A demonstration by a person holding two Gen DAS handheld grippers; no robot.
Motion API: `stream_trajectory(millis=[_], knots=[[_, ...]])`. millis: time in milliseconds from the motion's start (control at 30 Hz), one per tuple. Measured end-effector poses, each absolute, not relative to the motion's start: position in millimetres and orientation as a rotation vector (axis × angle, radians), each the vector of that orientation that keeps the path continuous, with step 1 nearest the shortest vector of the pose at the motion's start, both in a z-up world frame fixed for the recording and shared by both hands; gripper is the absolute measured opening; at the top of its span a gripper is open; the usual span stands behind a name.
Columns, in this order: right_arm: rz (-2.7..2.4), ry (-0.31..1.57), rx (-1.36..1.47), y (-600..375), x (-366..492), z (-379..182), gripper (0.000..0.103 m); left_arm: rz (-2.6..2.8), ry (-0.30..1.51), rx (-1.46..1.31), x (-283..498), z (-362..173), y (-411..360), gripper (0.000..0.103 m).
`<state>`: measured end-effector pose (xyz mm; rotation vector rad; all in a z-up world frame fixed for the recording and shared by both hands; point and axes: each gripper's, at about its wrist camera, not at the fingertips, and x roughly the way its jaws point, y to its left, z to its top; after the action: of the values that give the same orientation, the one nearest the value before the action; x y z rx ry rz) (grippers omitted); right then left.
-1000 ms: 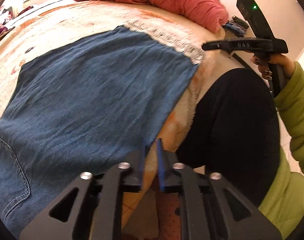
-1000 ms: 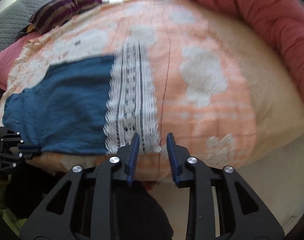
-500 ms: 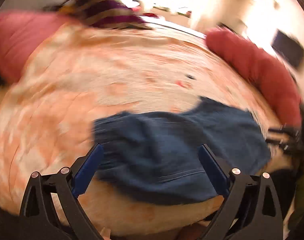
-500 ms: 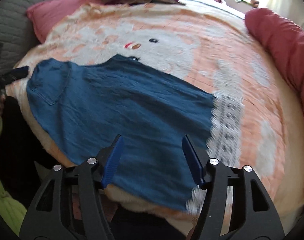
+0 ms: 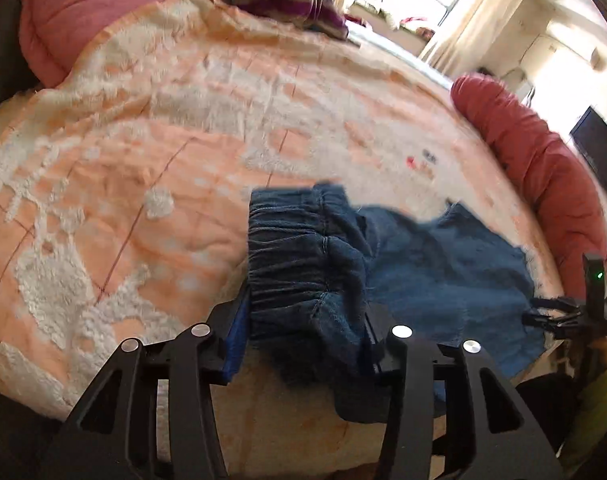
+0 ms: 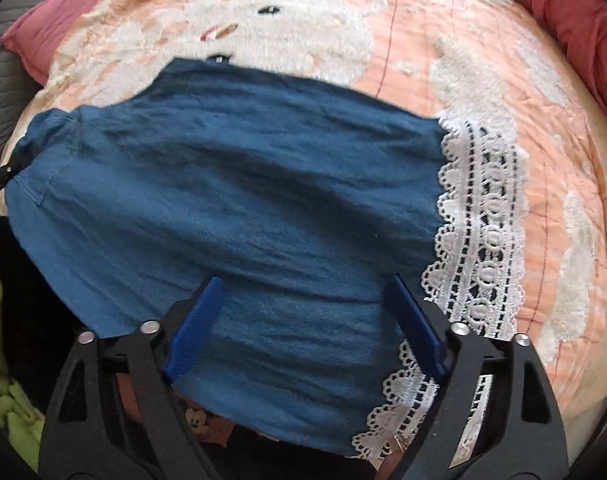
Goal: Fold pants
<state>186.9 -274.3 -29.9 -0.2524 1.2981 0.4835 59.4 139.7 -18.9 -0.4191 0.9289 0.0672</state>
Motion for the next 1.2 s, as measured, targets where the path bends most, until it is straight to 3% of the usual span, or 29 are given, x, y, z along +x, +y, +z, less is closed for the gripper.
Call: stream_trajectory(millis=[100,133,267,367,500,633,867,933,1100,1200], knots=[[0.473,1.323,-0.324,-266,184,-38,0.090,0.080,0.953,-0.380,61,-21,134,0.053],[0.472,1.326,-0.336,-264,183,-39,0.090,0.089,0.942,-0.382,59,-18,136,0.060],[0.479,1.320,-0.315,-265,184,-37,0.091,0.117,0.794,-0.365,38,19,142,0.075],[0.501,1.214,-0.201,-280,184,-12,0.090,0.078,0.711,-0.307,36,50,130,0.087],[0.485,1.012,0.000,-298,198,33,0.091,-0.046,0.714,-0.254,66,70,98,0.087],[0.429,0.945,0.042,-291,225,62,0.091,-0.215,0.771,-0.198,122,72,51,0.087],[0.359,0.848,-0.009,-308,245,48,0.090,-0.311,0.963,-0.155,225,14,4,0.087],[0.270,0.838,-0.093,-323,242,40,0.090,-0.322,0.990,-0.125,242,-7,-5,0.080],[0.234,0.900,0.056,-377,262,15,0.068,-0.421,1.076,-0.292,264,-43,0,0.078],[0.252,0.985,0.153,-392,278,-8,0.063,-0.415,1.065,-0.272,265,-49,-4,0.078]])
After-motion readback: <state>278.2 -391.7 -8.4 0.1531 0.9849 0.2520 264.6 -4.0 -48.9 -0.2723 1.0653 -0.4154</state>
